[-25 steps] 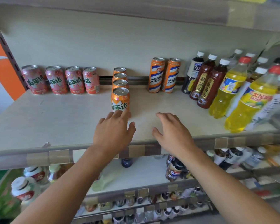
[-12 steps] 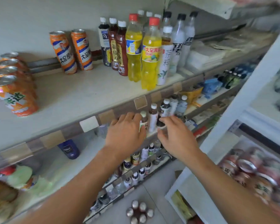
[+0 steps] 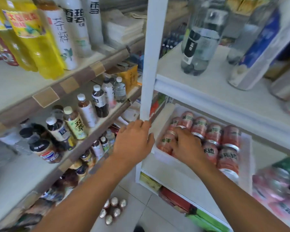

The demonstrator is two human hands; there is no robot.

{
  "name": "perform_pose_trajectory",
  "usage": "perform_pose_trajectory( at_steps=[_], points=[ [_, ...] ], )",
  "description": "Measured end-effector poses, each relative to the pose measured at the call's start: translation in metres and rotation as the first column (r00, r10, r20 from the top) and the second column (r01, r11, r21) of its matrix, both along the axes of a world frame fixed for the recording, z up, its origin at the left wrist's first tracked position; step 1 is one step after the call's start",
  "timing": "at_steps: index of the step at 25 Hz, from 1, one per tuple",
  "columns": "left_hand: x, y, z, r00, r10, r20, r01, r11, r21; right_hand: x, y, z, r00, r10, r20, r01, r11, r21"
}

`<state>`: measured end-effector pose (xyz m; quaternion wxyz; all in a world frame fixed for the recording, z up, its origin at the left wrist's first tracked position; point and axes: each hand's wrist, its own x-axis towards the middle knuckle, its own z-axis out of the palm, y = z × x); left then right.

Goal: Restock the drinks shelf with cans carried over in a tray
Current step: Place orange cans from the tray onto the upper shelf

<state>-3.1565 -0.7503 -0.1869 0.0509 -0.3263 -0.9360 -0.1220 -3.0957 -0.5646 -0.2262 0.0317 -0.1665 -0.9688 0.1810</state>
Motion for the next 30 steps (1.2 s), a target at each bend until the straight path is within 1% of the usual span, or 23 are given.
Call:
perform_pose_trajectory(
  at_steps=[2,4,7,9,11,12,15,16,19,21,23,25,27,30],
  points=[
    [0.005,0.022,-0.008,0.999,-0.045,0.023,0.046,0.999,-0.006,0.012,0.03,-0.015,0.993,-0.101,0.056,0.101,0.995,-0.007],
    [0.008,0.037,-0.014,0.996,-0.075,0.043,0.075,0.997,-0.009,0.023,0.05,-0.03,0.974,-0.199,0.108,0.198,0.98,0.023],
    [0.011,0.054,-0.021,0.993,-0.099,0.062,0.101,0.994,-0.028,0.032,0.066,-0.045,0.91,-0.342,0.235,0.333,0.94,0.077],
    [0.012,0.062,-0.022,0.993,-0.107,0.055,0.109,0.993,-0.037,0.029,0.065,-0.043,0.874,-0.384,0.297,0.363,0.923,0.127],
    [0.012,0.069,-0.023,0.993,-0.109,0.045,0.111,0.993,-0.045,0.023,0.06,-0.043,0.876,-0.372,0.306,0.335,0.927,0.166],
    [0.012,0.071,-0.023,0.993,-0.108,0.041,0.11,0.993,-0.046,0.02,0.056,-0.046,0.881,-0.364,0.302,0.331,0.931,0.155],
    [0.012,0.075,-0.023,0.992,-0.121,0.031,0.122,0.991,-0.049,0.016,0.04,-0.053,0.914,-0.327,0.241,0.336,0.942,0.005],
    [0.011,0.075,-0.023,0.992,-0.125,0.034,0.126,0.991,-0.047,0.015,0.035,-0.054,0.925,-0.308,0.224,0.32,0.947,-0.017],
    [0.009,0.072,-0.022,0.992,-0.121,0.044,0.122,0.992,-0.032,0.008,0.032,-0.052,0.924,-0.29,0.249,0.312,0.949,-0.051],
    [0.008,0.068,-0.022,0.993,-0.112,0.046,0.113,0.993,-0.019,0.004,0.038,-0.051,0.915,-0.317,0.251,0.365,0.914,-0.176],
    [0.006,0.06,-0.022,0.994,-0.099,0.037,0.099,0.995,-0.006,0.004,0.042,-0.048,0.925,-0.32,0.205,0.374,0.867,-0.33],
    [0.001,0.051,-0.021,0.997,-0.074,0.018,0.074,0.997,0.0,0.006,0.04,-0.043,0.94,-0.31,0.144,0.342,0.836,-0.429],
    [-0.004,0.039,-0.02,0.999,-0.035,0.015,0.035,0.999,-0.001,0.007,0.033,-0.034,0.95,-0.305,0.062,0.296,0.823,-0.484],
    [-0.007,0.02,-0.014,1.0,0.024,0.016,-0.024,1.0,-0.016,0.006,0.02,-0.016,0.963,-0.265,-0.051,0.202,0.833,-0.515]
  ],
)
